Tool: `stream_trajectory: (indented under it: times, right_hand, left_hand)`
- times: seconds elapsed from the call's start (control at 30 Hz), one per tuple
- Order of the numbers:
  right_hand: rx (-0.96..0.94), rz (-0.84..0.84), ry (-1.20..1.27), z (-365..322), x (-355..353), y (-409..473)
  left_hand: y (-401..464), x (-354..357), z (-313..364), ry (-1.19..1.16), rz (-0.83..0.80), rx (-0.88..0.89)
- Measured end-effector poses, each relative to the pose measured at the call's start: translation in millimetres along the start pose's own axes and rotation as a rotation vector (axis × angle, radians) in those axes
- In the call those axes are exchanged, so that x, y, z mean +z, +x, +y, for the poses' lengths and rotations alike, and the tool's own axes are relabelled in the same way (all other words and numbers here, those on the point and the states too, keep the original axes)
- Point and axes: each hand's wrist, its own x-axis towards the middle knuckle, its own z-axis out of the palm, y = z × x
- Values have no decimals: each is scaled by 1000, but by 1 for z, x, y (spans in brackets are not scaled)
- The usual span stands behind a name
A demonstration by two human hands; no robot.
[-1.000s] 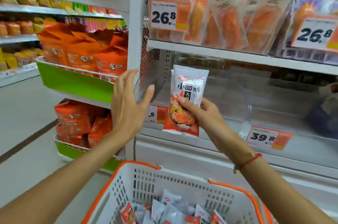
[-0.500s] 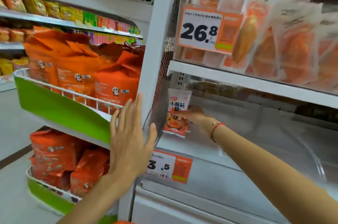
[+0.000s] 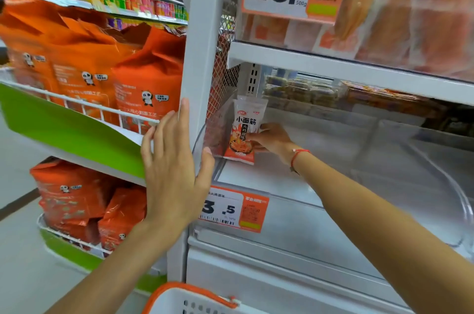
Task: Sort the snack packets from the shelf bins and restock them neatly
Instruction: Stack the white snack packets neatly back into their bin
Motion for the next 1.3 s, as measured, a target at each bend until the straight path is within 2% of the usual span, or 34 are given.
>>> stream_trajectory:
  times: [0.23, 0.47, 0.77, 0.97, 1.13, 1.3]
  right_hand:
    - [-121, 159, -179, 0, 10, 7]
    - [-13, 26, -86, -1, 2, 9]
    - [0, 105, 1, 2, 5, 16]
    - [15, 55, 31, 1, 1, 16]
    - [49, -11, -28, -4, -9, 6]
    - [75, -88, -213, -21, -33, -40]
  left_hand:
    - [0, 0, 0, 0, 6, -5]
    - [0, 1, 0, 2, 5, -3]
    - [-1, 0, 1, 8, 11, 0]
    - [0, 2, 0, 0, 17, 0]
    - [-2, 0, 0, 10, 17, 4]
    - [1, -7, 3, 57, -38, 1]
